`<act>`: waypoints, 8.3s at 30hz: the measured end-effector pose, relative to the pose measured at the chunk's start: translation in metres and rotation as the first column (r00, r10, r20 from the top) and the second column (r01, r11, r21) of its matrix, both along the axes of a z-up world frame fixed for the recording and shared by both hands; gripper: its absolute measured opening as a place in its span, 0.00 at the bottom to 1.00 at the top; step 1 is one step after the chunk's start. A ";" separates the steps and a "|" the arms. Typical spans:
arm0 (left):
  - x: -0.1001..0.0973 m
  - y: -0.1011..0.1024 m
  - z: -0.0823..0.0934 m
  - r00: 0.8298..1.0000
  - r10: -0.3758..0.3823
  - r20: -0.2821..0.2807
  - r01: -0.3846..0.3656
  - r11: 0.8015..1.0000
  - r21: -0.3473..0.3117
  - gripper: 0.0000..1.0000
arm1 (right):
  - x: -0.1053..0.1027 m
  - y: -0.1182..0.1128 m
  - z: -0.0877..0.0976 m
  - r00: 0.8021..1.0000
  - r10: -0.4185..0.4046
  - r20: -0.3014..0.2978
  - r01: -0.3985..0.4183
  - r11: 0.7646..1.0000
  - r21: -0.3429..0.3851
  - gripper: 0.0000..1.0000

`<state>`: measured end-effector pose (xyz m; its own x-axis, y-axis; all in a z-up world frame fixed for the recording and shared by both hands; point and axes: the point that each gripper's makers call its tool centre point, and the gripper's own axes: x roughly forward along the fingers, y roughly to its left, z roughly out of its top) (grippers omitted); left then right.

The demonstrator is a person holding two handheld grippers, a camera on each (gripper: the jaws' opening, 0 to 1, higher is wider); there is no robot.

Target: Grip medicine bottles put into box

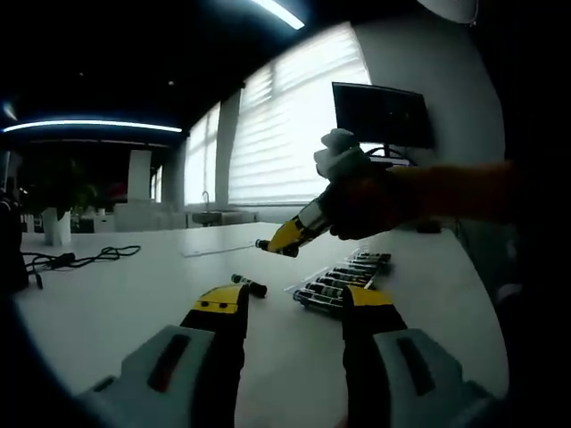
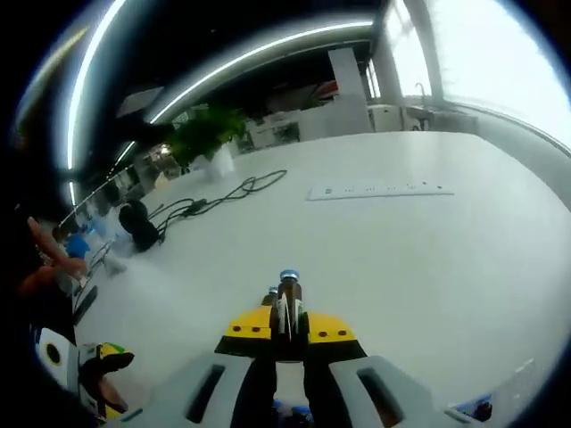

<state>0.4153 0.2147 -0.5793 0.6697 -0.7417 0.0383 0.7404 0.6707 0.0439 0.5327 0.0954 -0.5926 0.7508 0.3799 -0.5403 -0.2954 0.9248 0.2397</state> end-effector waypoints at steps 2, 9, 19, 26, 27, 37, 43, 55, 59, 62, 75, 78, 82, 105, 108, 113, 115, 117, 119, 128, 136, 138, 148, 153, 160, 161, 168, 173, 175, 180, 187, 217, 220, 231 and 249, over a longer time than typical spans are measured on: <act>0.000 0.000 -0.001 1.000 0.001 0.001 -0.001 1.000 0.005 0.35 | -0.004 -0.006 0.002 1.000 -0.007 0.007 0.007 1.000 0.004 0.07; 0.000 -0.002 -0.003 1.000 0.002 0.005 -0.002 1.000 0.027 0.35 | -0.019 -0.036 0.019 0.997 -0.055 0.049 0.054 0.998 0.019 0.07; 0.000 -0.003 -0.004 1.000 0.007 0.014 -0.008 0.999 0.049 0.35 | -0.041 -0.097 0.032 0.982 -0.164 0.096 0.164 0.986 0.011 0.07; 0.000 -0.004 -0.004 1.000 0.010 0.018 -0.011 0.998 0.059 0.35 | -0.057 -0.151 0.026 0.961 -0.261 0.092 0.263 0.965 -0.009 0.07; 0.000 -0.004 -0.005 1.000 0.009 0.017 -0.010 0.998 0.062 0.35 | -0.059 -0.158 0.024 0.958 -0.272 0.088 0.274 0.962 -0.007 0.07; 0.001 -0.006 -0.007 1.000 0.015 0.017 -0.016 0.997 0.080 0.35 | -0.083 -0.182 -0.012 0.948 -0.317 0.031 0.318 0.948 -0.027 0.07; 0.002 -0.005 -0.007 1.000 0.019 0.017 -0.021 0.996 0.084 0.35 | -0.091 -0.191 -0.027 0.953 -0.301 0.017 0.302 0.950 -0.079 0.07; 0.001 -0.005 -0.008 1.000 0.023 0.021 -0.025 0.995 0.094 0.35 | -0.090 -0.188 -0.042 0.970 -0.244 0.015 0.243 0.955 -0.172 0.08; 0.002 -0.005 -0.009 0.999 0.025 0.021 -0.027 0.995 0.095 0.35 | -0.087 -0.190 -0.031 0.966 -0.249 0.064 0.256 0.953 -0.163 0.07; 0.002 -0.005 -0.009 0.999 0.025 0.022 -0.027 0.995 0.096 0.35 | -0.084 -0.194 -0.019 0.960 -0.266 0.092 0.277 0.950 -0.142 0.05; 0.002 -0.004 -0.007 0.999 0.023 0.023 -0.025 0.996 0.089 0.35 | -0.088 -0.190 -0.029 0.966 -0.247 0.071 0.256 0.950 -0.181 0.00; 0.002 -0.004 -0.006 0.999 0.025 0.025 -0.027 0.996 0.086 0.35 | -0.088 -0.190 -0.029 0.968 -0.240 0.074 0.250 0.950 -0.189 0.00; 0.002 -0.004 -0.006 0.999 0.025 0.025 -0.027 0.996 0.081 0.35 | -0.088 -0.191 -0.029 0.970 -0.217 0.106 0.238 0.931 -0.275 0.00; 0.001 -0.005 -0.007 0.999 0.016 0.028 -0.018 0.996 0.085 0.35 | -0.087 -0.186 -0.031 0.968 -0.224 0.114 0.250 0.904 -0.347 0.00; 0.000 -0.005 -0.007 0.999 0.015 0.029 -0.018 0.996 0.088 0.35 | -0.082 -0.187 -0.026 0.961 -0.240 0.141 0.272 0.913 -0.305 0.00; 0.001 -0.004 -0.006 0.999 0.018 0.029 -0.021 0.997 0.079 0.35 | -0.075 -0.171 -0.009 0.950 -0.257 0.178 0.285 0.946 -0.156 0.02; 0.000 -0.005 -0.006 0.999 0.014 0.028 -0.016 0.997 0.076 0.35 | -0.070 -0.170 -0.006 0.945 -0.274 0.180 0.294 0.951 -0.099 0.03; 0.000 -0.005 -0.006 1.000 0.009 0.029 -0.012 0.997 0.077 0.35 | -0.067 -0.166 -0.001 0.946 -0.270 0.177 0.285 0.956 -0.065 0.04; -0.001 -0.006 -0.006 1.000 0.008 0.029 -0.010 0.997 0.077 0.35 | -0.064 -0.161 0.005 0.945 -0.271 0.183 0.281 0.959 -0.030 0.04; 0.000 -0.004 -0.003 1.000 0.007 0.026 -0.008 0.998 0.055 0.35 | -0.047 -0.115 0.013 0.965 -0.183 0.186 0.191 0.981 -0.027 0.05; -0.001 -0.004 -0.002 1.000 0.001 0.027 -0.002 0.999 0.044 0.35 | -0.029 -0.061 0.016 0.981 -0.086 0.175 0.094 0.995 -0.034 0.05; -0.002 -0.003 -0.001 1.000 -0.001 0.029 0.000 0.999 0.043 0.35 | -0.025 -0.048 0.016 0.984 -0.068 0.163 0.075 0.997 -0.037 0.05; -0.003 -0.002 0.002 1.000 -0.009 0.028 0.009 1.000 0.012 0.35 | -0.014 0.001 0.017 0.992 -0.018 0.126 0.024 0.999 -0.047 0.07; -0.003 -0.004 -0.001 1.000 -0.013 0.027 0.012 1.000 0.028 0.35 | -0.012 0.025 0.008 0.997 0.003 0.075 -0.001 1.000 -0.026 0.08; -0.004 -0.005 0.000 0.999 -0.022 0.026 0.021 0.999 0.026 0.35 | 0.002 0.047 0.001 0.999 0.002 0.033 -0.001 1.000 -0.008 0.09; -0.004 -0.004 0.000 0.999 -0.022 0.026 0.021 0.999 0.026 0.35 | 0.004 0.048 0.000 1.000 0.002 0.028 -0.001 1.000 -0.008 0.10; -0.004 -0.004 0.001 0.999 -0.019 0.025 0.019 1.000 0.018 0.35 | 0.017 0.056 -0.015 1.000 -0.008 -0.027 0.008 1.000 -0.026 0.14; -0.003 -0.003 0.002 1.000 -0.015 0.026 0.014 1.000 0.011 0.35 | 0.023 0.058 -0.027 0.999 -0.001 -0.043 -0.002 0.997 -0.071 0.15; -0.003 -0.002 0.003 1.000 -0.014 0.024 0.014 1.000 0.004 0.35 | 0.025 0.054 -0.031 0.999 -0.002 -0.038 -0.003 0.993 -0.117 0.14; -0.003 -0.002 0.003 1.000 -0.016 0.022 0.016 1.000 0.001 0.35 | 0.023 0.057 -0.042 0.998 -0.003 -0.062 -0.004 0.993 -0.115 0.14; -0.002 -0.001 0.003 1.000 -0.014 0.015 0.014 1.000 -0.010 0.35 | 0.023 0.055 -0.051 0.997 0.007 -0.072 -0.018 0.988 -0.153 0.13; 0.000 0.001 0.005 1.000 -0.005 0.006 0.006 1.000 -0.023 0.35 | 0.011 0.020 0.003 0.998 -0.039 0.040 0.040 0.999 -0.029 0.07; 0.000 0.000 0.005 1.000 -0.006 0.006 0.006 1.000 -0.025 0.35 | 0.000 0.006 0.013 0.997 -0.059 0.058 0.060 0.998 -0.019 0.07; 0.001 0.000 0.003 1.000 0.009 0.007 -0.009 1.000 -0.003 0.35 | -0.011 -0.030 0.034 0.990 -0.101 0.098 0.099 0.995 0.024 0.07; 0.002 0.000 0.003 0.999 0.034 0.020 -0.034 0.999 0.020 0.35 | -0.052 -0.138 0.046 0.970 -0.220 0.102 0.224 0.974 -0.025 0.07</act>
